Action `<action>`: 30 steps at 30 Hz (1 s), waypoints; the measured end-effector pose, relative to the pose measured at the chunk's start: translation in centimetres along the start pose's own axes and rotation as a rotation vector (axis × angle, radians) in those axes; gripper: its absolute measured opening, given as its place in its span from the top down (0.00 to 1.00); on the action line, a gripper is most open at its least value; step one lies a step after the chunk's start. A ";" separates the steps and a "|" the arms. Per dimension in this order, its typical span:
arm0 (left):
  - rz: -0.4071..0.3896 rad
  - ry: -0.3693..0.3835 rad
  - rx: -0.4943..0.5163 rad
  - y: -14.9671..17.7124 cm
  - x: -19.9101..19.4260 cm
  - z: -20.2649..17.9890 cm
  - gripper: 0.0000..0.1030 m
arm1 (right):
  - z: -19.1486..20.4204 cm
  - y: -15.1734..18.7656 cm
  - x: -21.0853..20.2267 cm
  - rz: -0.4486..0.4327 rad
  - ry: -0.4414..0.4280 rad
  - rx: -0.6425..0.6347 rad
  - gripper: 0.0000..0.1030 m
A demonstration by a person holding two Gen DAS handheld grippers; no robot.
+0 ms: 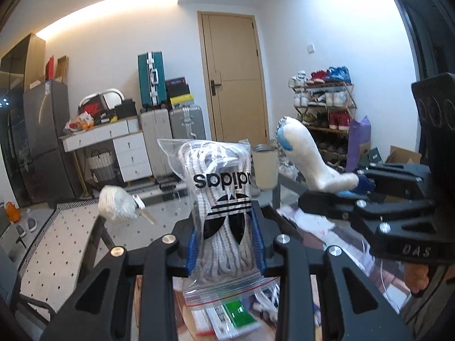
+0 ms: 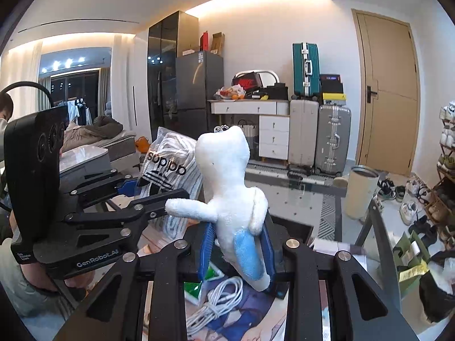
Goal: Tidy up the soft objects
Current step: 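Carry the adidas bag with the left tool while the right tool carries the plush toy over the box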
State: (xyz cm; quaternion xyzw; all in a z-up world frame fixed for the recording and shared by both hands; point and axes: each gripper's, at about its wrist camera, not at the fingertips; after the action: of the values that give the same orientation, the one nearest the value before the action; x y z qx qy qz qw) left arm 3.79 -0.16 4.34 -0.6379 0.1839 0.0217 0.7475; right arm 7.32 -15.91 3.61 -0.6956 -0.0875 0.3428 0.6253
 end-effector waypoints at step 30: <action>0.207 -0.022 -0.167 0.0 12.5 3.9 0.71 | -5.1 -3.1 12.5 0.163 0.054 0.161 0.71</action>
State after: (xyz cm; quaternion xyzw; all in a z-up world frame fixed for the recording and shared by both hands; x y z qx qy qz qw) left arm 16.39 1.11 1.04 -0.6753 0.2382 0.1211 0.6874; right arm 20.65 -12.49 1.82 -0.6570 0.0140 0.3794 0.6514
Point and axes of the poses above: each gripper's, at about its wrist camera, not at the fingertips, and x roughly the way its jaws point, z to its left, y to its underside, and after that the axes turned 1 degree about x, right-handed
